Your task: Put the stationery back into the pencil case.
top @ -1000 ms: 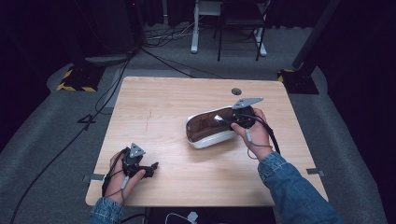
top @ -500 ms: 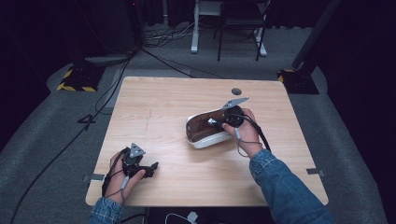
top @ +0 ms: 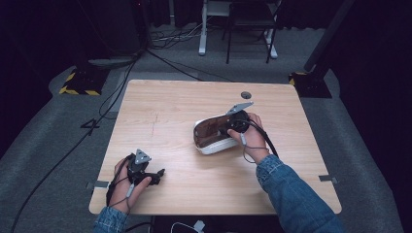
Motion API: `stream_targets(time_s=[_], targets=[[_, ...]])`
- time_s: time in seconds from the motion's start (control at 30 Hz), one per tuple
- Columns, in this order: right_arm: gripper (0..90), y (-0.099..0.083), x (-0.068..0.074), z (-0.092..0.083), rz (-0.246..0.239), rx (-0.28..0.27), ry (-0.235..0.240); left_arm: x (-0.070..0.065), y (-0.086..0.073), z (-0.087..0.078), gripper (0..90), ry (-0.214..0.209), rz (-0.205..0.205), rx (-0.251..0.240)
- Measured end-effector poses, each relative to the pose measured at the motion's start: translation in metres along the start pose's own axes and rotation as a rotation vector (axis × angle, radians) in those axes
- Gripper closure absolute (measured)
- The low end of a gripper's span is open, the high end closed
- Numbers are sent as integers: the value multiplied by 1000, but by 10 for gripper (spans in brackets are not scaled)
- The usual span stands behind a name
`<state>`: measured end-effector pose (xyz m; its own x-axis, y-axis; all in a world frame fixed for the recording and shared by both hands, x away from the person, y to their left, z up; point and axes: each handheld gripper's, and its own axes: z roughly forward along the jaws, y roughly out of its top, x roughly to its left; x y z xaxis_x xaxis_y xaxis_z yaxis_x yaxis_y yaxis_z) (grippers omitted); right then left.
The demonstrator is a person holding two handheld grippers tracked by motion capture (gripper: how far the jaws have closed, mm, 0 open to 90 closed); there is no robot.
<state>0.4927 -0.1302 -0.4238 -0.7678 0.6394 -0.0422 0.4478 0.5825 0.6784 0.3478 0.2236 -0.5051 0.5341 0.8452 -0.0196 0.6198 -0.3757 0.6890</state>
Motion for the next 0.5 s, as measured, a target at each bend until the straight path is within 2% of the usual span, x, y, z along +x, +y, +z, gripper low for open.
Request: stream_targets(time_s=[0.17,0.5], targets=[[486,0,0,-5,-3,-25,-13,0,0,0,128,-2,-3,0],[458,-9,0,-28,4,-83,-32,0,1,2,113,-6,0,3]])
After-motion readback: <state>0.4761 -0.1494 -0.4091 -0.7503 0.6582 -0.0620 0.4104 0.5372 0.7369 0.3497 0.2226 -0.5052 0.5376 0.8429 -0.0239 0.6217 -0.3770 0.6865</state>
